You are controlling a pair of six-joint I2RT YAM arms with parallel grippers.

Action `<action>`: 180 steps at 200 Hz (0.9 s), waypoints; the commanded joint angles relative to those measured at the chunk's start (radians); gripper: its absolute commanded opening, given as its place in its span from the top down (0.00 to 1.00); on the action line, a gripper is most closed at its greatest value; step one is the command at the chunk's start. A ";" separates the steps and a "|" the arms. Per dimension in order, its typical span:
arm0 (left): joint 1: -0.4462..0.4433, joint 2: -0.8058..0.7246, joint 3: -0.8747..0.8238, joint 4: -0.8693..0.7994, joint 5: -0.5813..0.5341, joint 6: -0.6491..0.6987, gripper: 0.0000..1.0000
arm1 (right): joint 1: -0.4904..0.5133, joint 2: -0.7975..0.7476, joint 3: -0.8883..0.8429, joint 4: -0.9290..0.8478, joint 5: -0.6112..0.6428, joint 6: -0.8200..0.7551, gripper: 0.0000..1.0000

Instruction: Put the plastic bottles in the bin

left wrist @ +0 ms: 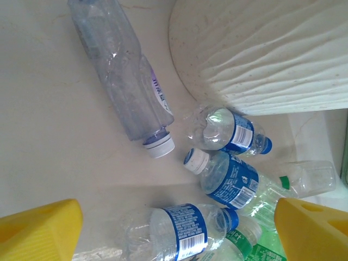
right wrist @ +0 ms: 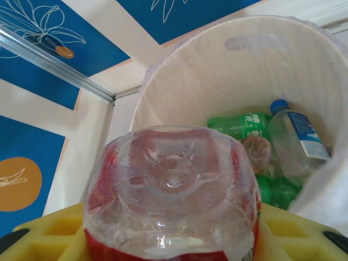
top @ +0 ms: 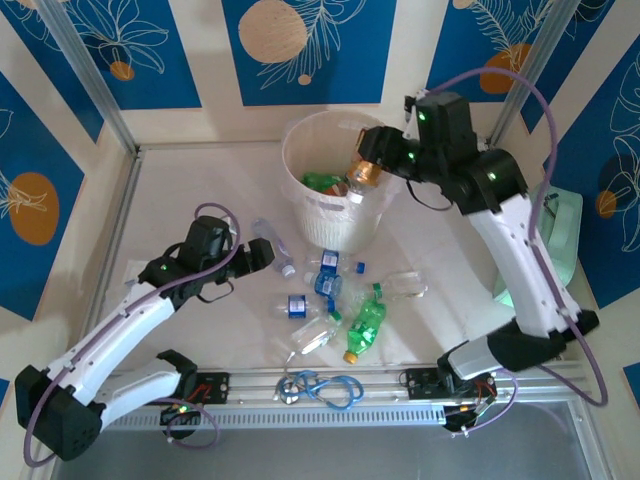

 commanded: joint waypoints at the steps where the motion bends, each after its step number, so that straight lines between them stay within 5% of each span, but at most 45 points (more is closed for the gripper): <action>1: -0.006 0.011 0.037 -0.031 -0.015 0.006 0.09 | -0.026 0.070 0.063 0.041 -0.083 -0.023 0.49; 50: -0.005 0.034 0.037 -0.035 -0.031 0.014 0.09 | -0.060 0.264 0.185 0.057 -0.194 0.002 0.49; 72: -0.005 0.046 0.037 -0.032 -0.038 0.010 0.09 | -0.061 0.345 0.262 0.013 -0.195 0.002 0.32; 96: -0.005 0.056 0.043 -0.030 -0.045 0.004 0.09 | -0.075 0.397 0.320 -0.017 -0.207 0.000 0.26; 180: -0.005 0.050 0.078 -0.110 -0.103 0.006 0.08 | 0.019 0.255 0.160 0.052 -0.214 -0.094 0.30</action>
